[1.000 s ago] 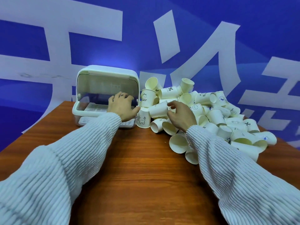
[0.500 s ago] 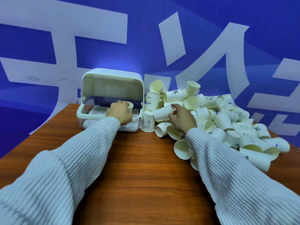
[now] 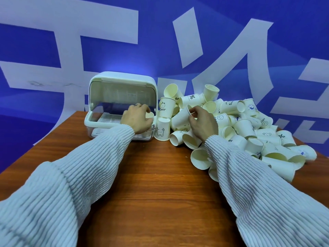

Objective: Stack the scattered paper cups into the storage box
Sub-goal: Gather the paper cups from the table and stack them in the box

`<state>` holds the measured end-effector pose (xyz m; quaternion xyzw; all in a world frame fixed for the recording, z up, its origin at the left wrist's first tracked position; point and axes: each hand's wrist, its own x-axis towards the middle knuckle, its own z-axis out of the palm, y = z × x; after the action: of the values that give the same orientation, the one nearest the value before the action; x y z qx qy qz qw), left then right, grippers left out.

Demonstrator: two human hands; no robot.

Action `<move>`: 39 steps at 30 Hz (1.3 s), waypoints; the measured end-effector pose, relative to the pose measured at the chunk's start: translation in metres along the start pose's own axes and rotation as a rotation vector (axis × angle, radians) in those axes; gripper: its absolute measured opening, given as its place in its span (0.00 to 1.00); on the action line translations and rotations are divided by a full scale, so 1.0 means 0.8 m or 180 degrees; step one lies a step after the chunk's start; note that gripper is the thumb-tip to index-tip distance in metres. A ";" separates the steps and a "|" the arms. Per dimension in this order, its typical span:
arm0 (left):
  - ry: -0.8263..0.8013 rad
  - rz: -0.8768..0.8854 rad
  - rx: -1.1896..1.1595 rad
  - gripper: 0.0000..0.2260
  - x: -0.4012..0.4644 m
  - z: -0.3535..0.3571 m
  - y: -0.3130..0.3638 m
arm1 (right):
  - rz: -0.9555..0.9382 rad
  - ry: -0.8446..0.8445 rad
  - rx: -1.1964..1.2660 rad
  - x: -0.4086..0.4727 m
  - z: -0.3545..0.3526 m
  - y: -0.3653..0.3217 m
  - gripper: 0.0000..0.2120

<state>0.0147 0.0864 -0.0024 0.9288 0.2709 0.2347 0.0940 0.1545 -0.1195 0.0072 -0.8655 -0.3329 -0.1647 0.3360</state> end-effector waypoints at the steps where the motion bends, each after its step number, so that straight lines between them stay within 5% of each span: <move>1: 0.0103 0.0105 -0.0019 0.19 -0.001 0.000 0.006 | 0.0004 0.0064 0.0026 -0.001 -0.002 -0.001 0.13; 9: -0.0231 0.1411 0.0233 0.22 -0.028 0.024 0.091 | 0.0078 0.0350 0.0061 -0.011 -0.031 0.015 0.10; 20: -0.0722 0.0499 0.0119 0.33 -0.040 0.078 0.163 | 0.0151 0.0509 0.0359 -0.028 -0.068 0.055 0.07; 29: -0.0042 0.0205 -0.0618 0.33 -0.036 0.008 0.123 | -0.0062 0.0949 0.0928 -0.019 -0.062 0.015 0.05; 35: 0.1166 -0.0347 -0.0630 0.31 -0.038 -0.055 0.050 | -0.0352 0.0622 0.1202 -0.007 -0.015 -0.051 0.06; 39: 0.1451 -0.0687 -0.1008 0.30 -0.034 -0.079 -0.006 | -0.0693 0.0394 0.1148 0.006 0.021 -0.101 0.07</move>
<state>-0.0385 0.0786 0.0409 0.7918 0.3422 0.4652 0.1989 0.1037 -0.0610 0.0352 -0.7387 -0.4272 -0.1906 0.4853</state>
